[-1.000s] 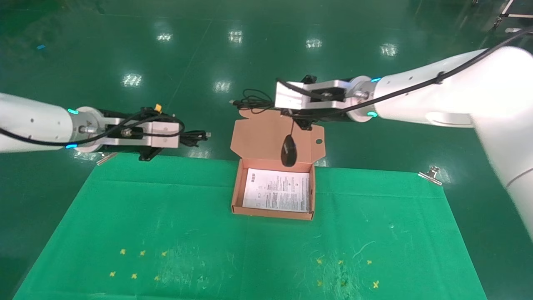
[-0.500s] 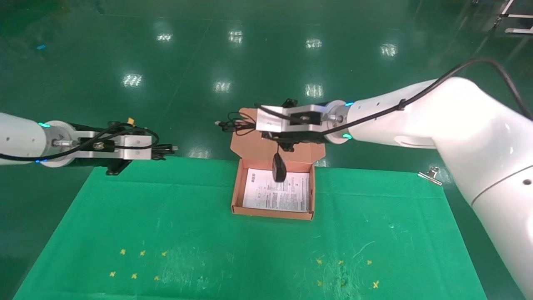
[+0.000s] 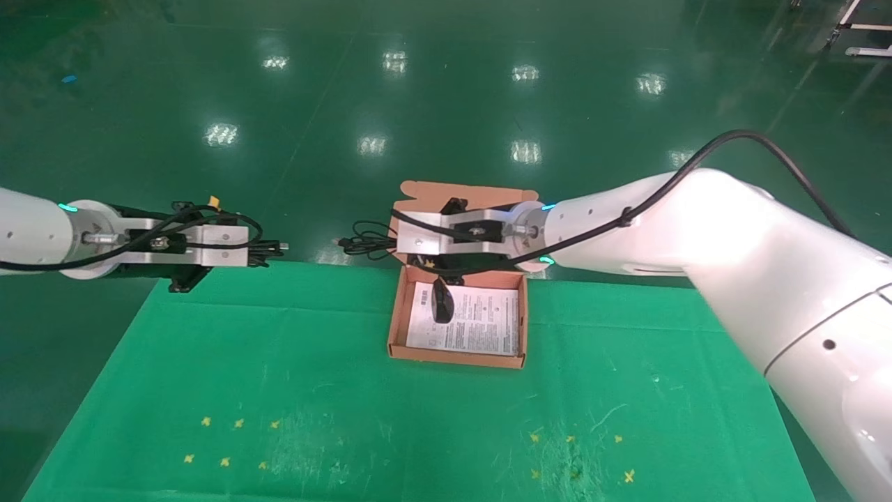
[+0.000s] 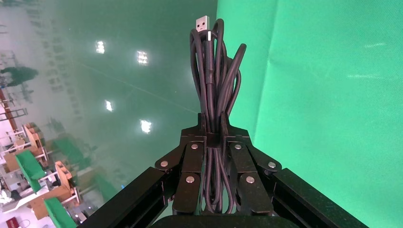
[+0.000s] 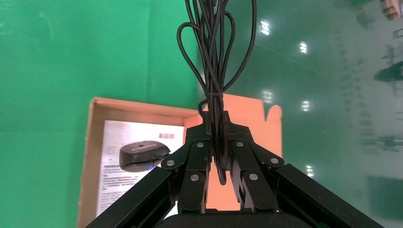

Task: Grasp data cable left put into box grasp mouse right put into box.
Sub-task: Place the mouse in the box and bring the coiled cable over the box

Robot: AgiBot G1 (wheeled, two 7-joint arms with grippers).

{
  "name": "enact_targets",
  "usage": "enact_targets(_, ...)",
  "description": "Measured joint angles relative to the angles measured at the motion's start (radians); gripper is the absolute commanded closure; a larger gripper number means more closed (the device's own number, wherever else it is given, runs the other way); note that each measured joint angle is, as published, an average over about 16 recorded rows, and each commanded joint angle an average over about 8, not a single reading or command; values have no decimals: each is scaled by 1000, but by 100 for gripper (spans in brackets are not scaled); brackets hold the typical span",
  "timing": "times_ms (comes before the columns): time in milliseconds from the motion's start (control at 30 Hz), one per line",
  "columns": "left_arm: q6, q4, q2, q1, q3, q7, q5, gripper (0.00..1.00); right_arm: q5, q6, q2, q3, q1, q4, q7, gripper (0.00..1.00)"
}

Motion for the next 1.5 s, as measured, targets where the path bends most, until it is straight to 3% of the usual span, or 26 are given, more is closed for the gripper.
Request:
enact_targets(600, 1, -7, -2, 1, 0, -7, 5, 100, 147, 113, 1, -184, -28, -70, 139, 100)
enact_targets(633, 1, -7, -2, 2, 0, -7, 5, 100, 152, 116, 1, -193, -29, -78, 146, 97)
enact_targets(667, 2, -7, -2, 2, 1, -7, 5, 100, 156, 118, 1, -201, -29, -84, 152, 87)
enact_targets(900, 2, -8, -2, 2, 1, -7, 5, 100, 170, 127, 4, -240, -30, -112, 177, 2)
enact_targets(1233, -13, -7, 15, 12, 0, 0, -11, 100, 173, 134, 35, -251, -33, -82, 190, 0)
enact_targets(1500, -81, 34, 79, 44, -5, 43, -59, 100, 163, 134, 121, -256, -26, -21, 213, 0)
